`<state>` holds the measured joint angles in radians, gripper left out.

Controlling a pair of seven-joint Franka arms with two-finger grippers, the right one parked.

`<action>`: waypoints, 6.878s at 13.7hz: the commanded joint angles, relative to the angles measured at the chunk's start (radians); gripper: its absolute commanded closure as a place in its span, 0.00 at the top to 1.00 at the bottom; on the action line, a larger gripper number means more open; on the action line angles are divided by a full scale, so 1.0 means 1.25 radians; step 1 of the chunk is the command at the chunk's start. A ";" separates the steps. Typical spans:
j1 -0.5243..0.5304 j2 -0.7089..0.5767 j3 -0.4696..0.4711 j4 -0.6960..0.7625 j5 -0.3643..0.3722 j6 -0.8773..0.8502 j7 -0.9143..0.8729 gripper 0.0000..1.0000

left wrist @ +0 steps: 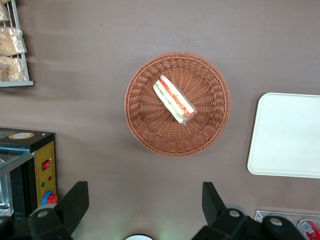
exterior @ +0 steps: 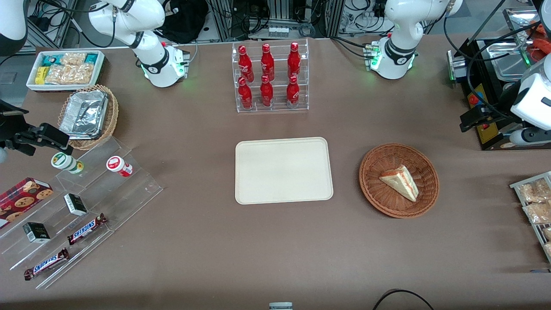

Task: Place sandwich from basket to tray
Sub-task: 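Move the left gripper over the wicker basket holding the sandwich, then lower the open left gripper around the wrapped sandwich in the basket, then close the left gripper on the sandwich and lift it, then carry the sandwich with the left gripper over the cream tray, then lower the sandwich onto the tray and open the left gripper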

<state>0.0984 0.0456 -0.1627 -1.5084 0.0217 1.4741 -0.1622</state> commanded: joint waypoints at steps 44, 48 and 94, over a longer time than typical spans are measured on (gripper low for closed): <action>-0.048 0.173 -0.018 -0.516 0.015 0.772 -0.637 0.04; -0.055 0.140 -0.022 -0.401 0.023 0.566 -0.640 0.04; -0.549 0.197 0.000 -0.157 0.086 0.463 -0.686 1.00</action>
<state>-0.5965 0.3655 -0.1898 -1.6845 0.1308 2.1081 -1.0106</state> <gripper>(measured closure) 0.000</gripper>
